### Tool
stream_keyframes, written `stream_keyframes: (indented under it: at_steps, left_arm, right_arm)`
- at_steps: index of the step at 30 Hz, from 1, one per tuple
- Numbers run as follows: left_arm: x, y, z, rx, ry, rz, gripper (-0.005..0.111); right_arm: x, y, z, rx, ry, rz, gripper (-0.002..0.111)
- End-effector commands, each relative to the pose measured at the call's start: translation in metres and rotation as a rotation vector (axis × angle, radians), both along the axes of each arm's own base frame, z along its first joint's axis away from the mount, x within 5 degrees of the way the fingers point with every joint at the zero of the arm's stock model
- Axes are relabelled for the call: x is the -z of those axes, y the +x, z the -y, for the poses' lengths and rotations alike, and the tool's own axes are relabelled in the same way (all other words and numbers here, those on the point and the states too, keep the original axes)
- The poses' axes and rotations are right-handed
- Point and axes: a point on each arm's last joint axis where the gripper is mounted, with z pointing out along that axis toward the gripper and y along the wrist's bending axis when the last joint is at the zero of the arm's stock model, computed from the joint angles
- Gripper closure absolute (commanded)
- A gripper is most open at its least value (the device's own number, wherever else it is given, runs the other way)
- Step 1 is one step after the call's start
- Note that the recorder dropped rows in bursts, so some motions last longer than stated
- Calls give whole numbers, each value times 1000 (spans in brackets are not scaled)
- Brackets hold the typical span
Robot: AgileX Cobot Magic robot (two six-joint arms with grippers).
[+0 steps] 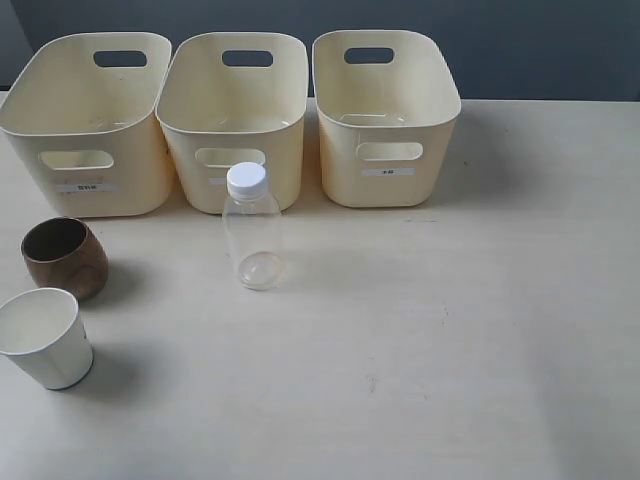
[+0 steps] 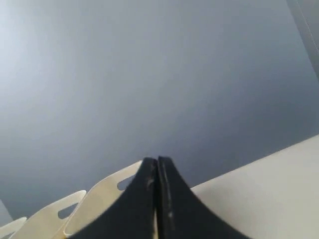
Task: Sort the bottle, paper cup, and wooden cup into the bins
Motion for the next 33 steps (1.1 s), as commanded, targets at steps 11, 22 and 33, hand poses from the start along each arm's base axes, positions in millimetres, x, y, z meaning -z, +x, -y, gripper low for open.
stream_keyframes:
  at_steps: [11,22,33]
  left_arm:
    - [-2,0,0,3,1,15,107]
    - [-2,0,0,3,1,15,107]
    - [-2,0,0,3,1,15,107]
  right_arm:
    - [-57,5,-17,-158,-135,305,109]
    - [-124,78,-35,-352,-350,144,109]
    - [-115,157,-73,-568,-623,-82,109]
